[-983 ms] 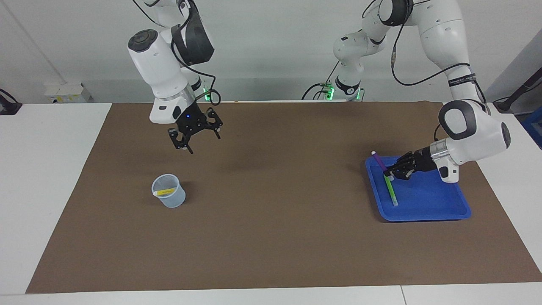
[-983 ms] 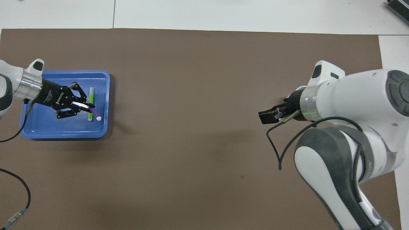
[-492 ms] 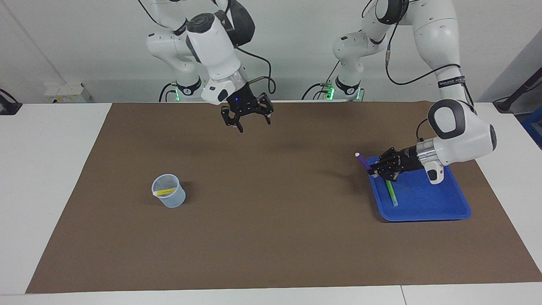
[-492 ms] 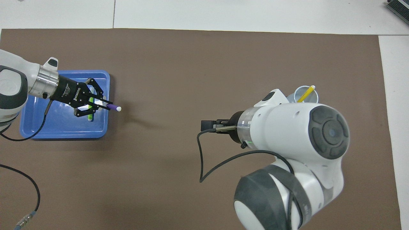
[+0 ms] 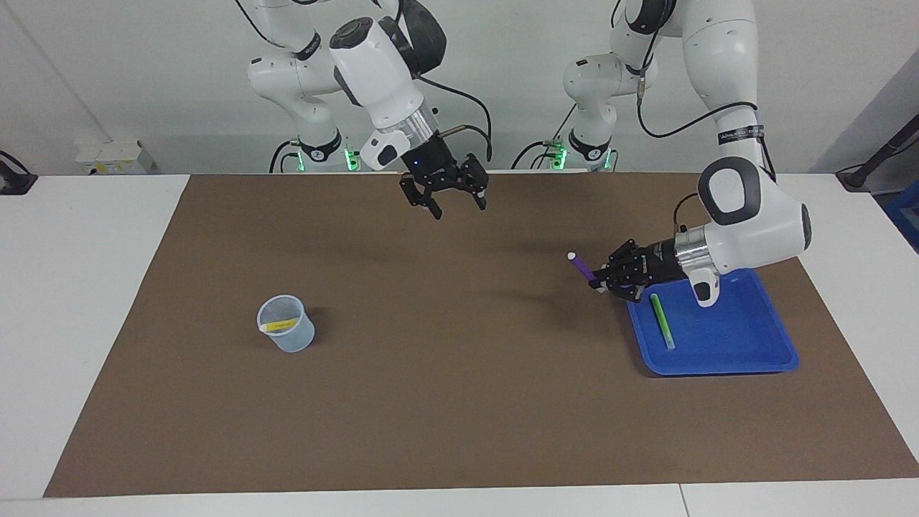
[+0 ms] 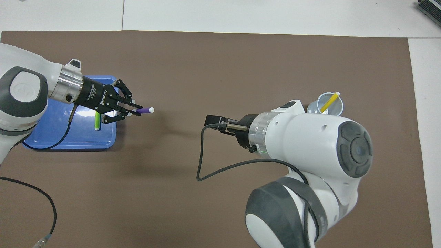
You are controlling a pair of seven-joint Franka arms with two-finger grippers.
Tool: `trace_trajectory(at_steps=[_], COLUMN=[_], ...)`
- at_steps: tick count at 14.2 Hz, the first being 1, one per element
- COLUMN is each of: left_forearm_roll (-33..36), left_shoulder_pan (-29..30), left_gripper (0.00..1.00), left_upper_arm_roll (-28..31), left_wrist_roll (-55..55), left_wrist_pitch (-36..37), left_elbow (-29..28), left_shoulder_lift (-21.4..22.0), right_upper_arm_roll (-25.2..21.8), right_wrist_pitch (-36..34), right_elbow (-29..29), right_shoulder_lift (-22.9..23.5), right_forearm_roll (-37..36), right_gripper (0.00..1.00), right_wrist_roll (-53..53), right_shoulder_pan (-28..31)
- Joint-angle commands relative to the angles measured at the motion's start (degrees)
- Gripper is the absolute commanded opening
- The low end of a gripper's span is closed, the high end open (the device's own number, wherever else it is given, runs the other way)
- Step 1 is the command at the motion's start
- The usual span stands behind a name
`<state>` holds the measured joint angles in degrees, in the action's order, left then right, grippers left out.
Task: Transfer and insert pens with both arms
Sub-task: 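Carry the purple pen toward the right gripper with the left gripper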
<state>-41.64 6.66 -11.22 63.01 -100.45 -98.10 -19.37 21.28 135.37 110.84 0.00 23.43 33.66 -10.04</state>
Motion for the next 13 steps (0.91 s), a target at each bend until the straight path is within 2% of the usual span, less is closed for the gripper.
trace_trajectory(at_steps=[1, 4, 9, 11, 13], left_forearm_roll=[-1.7, -2.9, -3.2, -3.4, -5.6], left_shoulder_pan=[-2.1, -4.3, -7.3, -8.2, -10.2], left_gripper=[0.0, 0.0, 0.0, 0.0, 0.0], left_upper_arm_roll=[0.8, 0.8, 0.8, 0.8, 0.8], left_wrist_roll=[3.0, 4.7, 5.1, 5.1, 5.8], left_wrist_pitch=[0.2, 0.2, -1.4, -1.4, -2.4], left_elbow=[-0.8, -1.1, -2.3, -2.3, -2.4], left_shoulder_lift=[1.6, 2.1, 2.9, 2.9, 3.7], right_upper_arm_roll=[0.4, 0.4, 0.4, 0.4, 0.4], right_wrist_pitch=[5.4, 9.2, 9.8, 12.5, 13.1], right_elbow=[0.0, -0.4, -2.7, -2.9, -2.9], right_shoulder_lift=[2.0, 4.0, 6.0, 7.0, 7.4], right_forearm_roll=[1.6, 1.6, 1.5, 1.5, 1.4], right_gripper=[1.0, 1.0, 1.0, 1.0, 0.92], right_wrist_roll=[1.0, 1.1, 4.1, 3.6, 3.3], right_shoulder_pan=[-1.1, -2.3, -2.8, -3.8, -4.7])
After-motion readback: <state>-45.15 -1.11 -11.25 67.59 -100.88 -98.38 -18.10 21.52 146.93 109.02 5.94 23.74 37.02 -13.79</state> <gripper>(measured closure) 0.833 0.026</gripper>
